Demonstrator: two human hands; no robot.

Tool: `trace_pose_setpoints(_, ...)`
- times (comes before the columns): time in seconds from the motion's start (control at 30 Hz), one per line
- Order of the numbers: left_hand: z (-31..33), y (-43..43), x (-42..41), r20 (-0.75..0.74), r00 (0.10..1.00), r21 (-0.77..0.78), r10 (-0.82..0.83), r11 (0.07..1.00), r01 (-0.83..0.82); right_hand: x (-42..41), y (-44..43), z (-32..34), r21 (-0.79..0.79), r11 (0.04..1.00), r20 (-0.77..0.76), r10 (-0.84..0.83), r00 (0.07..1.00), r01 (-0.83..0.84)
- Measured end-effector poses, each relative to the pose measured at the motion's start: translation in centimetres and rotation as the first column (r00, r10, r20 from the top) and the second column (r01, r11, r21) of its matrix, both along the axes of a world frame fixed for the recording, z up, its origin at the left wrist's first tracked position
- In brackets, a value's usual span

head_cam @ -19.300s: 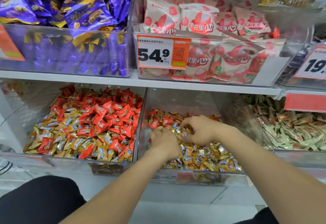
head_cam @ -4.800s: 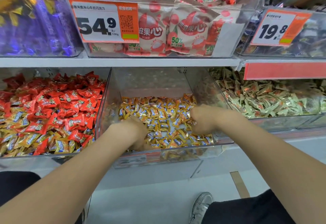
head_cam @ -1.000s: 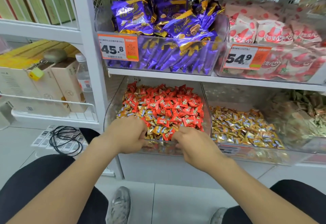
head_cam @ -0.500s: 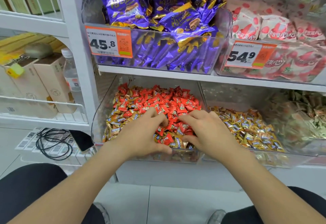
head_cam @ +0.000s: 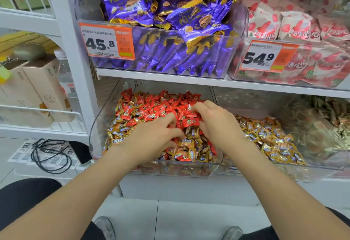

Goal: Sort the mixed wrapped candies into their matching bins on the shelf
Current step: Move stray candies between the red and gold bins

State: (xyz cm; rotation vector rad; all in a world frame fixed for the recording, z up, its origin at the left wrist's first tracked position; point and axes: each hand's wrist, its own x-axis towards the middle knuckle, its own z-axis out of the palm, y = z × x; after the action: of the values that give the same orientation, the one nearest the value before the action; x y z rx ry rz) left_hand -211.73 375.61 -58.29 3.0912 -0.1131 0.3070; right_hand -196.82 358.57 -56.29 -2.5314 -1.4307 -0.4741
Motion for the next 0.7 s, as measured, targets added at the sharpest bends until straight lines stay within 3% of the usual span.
trace_pose_setpoints(0.13, 0.9, 1.4, -0.4, 0.028, 0.996, -0.058, 0.082, 0.995, -0.08, 0.0, -0.8, 0.1, 0.031, 0.999, -0.088, -0.009, 0.996, 0.012)
trace_pose_setpoints(0.27, 1.0, 2.5, -1.5, -0.015, 0.962, 0.073, 0.272, 0.96, -0.27, -0.6, -1.3, 0.3, 0.07, 0.997, -0.16, 0.017, 0.987, -0.006)
trace_pose_setpoints(0.37, 0.8, 1.8, -2.2, 0.152, 0.965, 0.03, 0.215, 0.975, -0.222, -1.5, -1.9, 1.2, 0.057, 0.995, -0.242, 0.096, 0.966, -0.084)
trace_pose_setpoints(0.43, 0.9, 0.5, -1.9, 0.183, 0.978, -0.1, 0.102, 0.991, -0.085, -2.4, -2.3, 1.4, -0.086, 0.987, -0.295, 0.108, 0.949, -0.139)
trace_pose_setpoints(0.53, 0.3, -1.5, -1.1, 0.013, 0.998, -0.259, 0.054, 0.965, -0.049, -2.5, -2.3, 0.6, -0.3, 0.923, -0.317, 0.142, 0.938, -0.241)
trace_pose_setpoints(0.6, -0.4, -1.5, -0.6, -0.109, 0.986, -0.199, 0.128, 0.969, -0.148, -1.9, -2.1, 0.0, -0.369, 0.89, -0.322, 0.148, 0.935, -0.268)
trace_pose_setpoints(0.7, -0.4, -0.8, -0.3, -0.149, 0.971, -0.136, 0.184, 0.969, -0.205, -1.7, -1.4, -0.5, -0.374, 0.882, -0.278, 0.186, 0.942, -0.285)
